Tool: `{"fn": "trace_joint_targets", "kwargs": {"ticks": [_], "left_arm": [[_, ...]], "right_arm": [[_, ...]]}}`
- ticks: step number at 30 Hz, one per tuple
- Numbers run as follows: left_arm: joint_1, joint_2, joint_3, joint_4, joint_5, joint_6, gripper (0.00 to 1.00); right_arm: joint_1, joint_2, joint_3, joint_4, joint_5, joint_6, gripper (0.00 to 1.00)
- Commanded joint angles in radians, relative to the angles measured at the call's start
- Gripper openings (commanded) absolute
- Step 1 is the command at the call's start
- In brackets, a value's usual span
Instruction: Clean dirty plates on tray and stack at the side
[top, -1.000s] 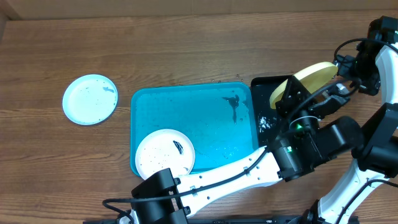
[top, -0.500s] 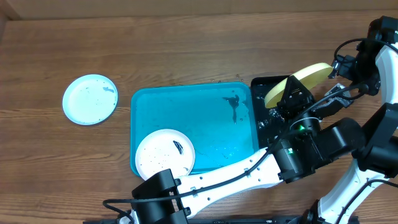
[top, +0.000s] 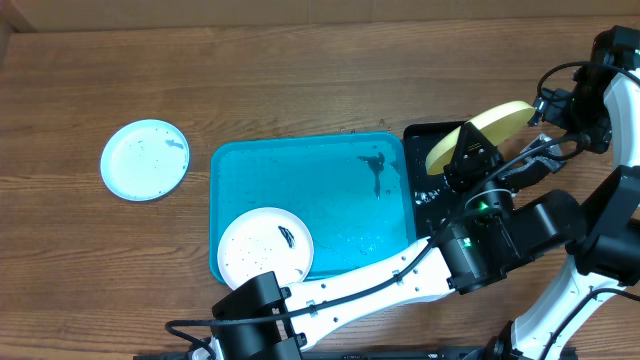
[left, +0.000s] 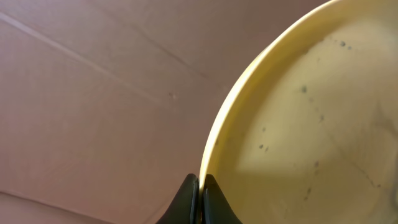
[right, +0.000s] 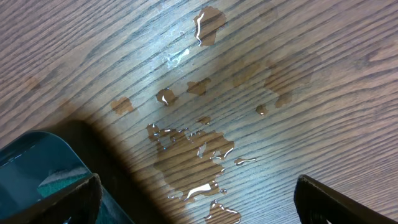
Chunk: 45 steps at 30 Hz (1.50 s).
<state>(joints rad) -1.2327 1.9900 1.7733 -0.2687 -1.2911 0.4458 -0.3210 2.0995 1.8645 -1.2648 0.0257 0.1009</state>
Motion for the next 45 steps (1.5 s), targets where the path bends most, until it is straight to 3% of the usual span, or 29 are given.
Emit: {"fn": "trace_joint_targets", "kwargs": {"ticks": [1, 6, 11, 20, 26, 29, 39, 45], "left_arm": [[0.014, -0.002, 0.023, -0.081, 0.031, -0.195, 0.04], [0.055, -0.002, 0.023, -0.326, 0.277, -0.469, 0.04], [0.146, -0.002, 0.023, -0.497, 0.636, -0.699, 0.04], [0.451, -0.002, 0.023, -0.569, 1.249, -0.826, 0.04], [0.713, -0.002, 0.023, -0.623, 1.562, -0.847, 0.04], [0.856, -0.002, 0.023, -0.670, 1.626, -0.847, 0.04], [1.287, -0.002, 0.021, -0.802, 1.620, -0.843, 0.04], [1.497, -0.002, 0.020, -0.857, 1.530, -0.843, 0.04]], "right_arm": [[-0.002, -0.021, 0.000, 0.004, -0.005, 0.005, 1.00], [-0.002, -0.021, 0.000, 0.004, -0.005, 0.005, 1.00], [-0.002, -0.021, 0.000, 0.004, -0.005, 0.005, 1.00], [-0.002, -0.021, 0.000, 0.004, -0.005, 0.005, 1.00], [-0.002, -0.021, 0.000, 0.004, -0.005, 0.004, 1.00], [-0.002, -0.021, 0.000, 0.004, -0.005, 0.005, 1.00], [-0.002, -0.021, 0.000, 0.004, -0.005, 0.004, 1.00], [-0.002, -0.021, 0.000, 0.004, -0.005, 0.004, 1.00]]}}
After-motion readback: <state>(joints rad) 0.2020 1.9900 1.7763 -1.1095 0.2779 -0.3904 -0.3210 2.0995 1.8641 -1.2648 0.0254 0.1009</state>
